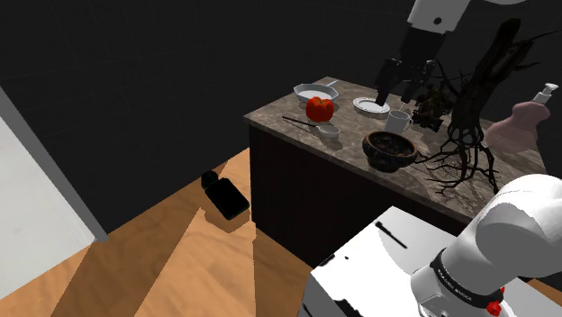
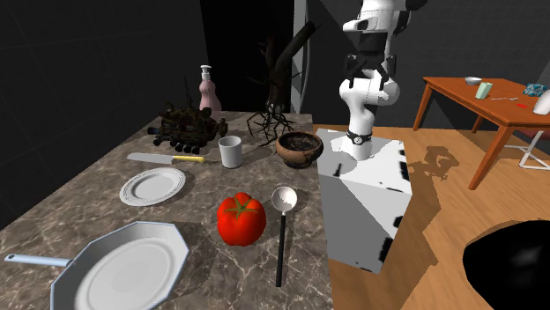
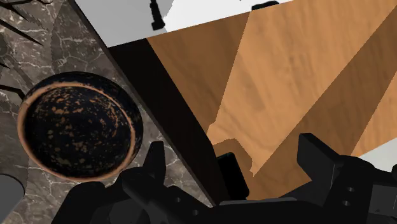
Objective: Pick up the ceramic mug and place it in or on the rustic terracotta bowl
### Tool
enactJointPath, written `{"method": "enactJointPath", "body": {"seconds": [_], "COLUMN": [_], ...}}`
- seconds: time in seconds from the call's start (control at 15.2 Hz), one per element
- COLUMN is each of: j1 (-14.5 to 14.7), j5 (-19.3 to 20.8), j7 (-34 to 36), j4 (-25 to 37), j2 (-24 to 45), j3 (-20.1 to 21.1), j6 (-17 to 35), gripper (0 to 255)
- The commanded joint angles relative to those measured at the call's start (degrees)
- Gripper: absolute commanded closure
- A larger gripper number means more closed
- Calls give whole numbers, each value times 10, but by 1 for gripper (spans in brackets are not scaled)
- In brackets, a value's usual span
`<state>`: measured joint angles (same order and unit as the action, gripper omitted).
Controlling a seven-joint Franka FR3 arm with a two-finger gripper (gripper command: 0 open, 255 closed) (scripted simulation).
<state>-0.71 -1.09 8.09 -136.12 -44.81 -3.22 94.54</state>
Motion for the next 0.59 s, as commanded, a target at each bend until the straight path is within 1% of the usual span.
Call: {"method": "enactJointPath", "body": {"seconds": [0.0, 0.53], "j1": [0, -30], "j5": [0, 53], "j7": [0, -78], "j4": [0, -3], "j2": [0, 90], "j3": [0, -74], "j6": [0, 86], "gripper": [0, 0]}}
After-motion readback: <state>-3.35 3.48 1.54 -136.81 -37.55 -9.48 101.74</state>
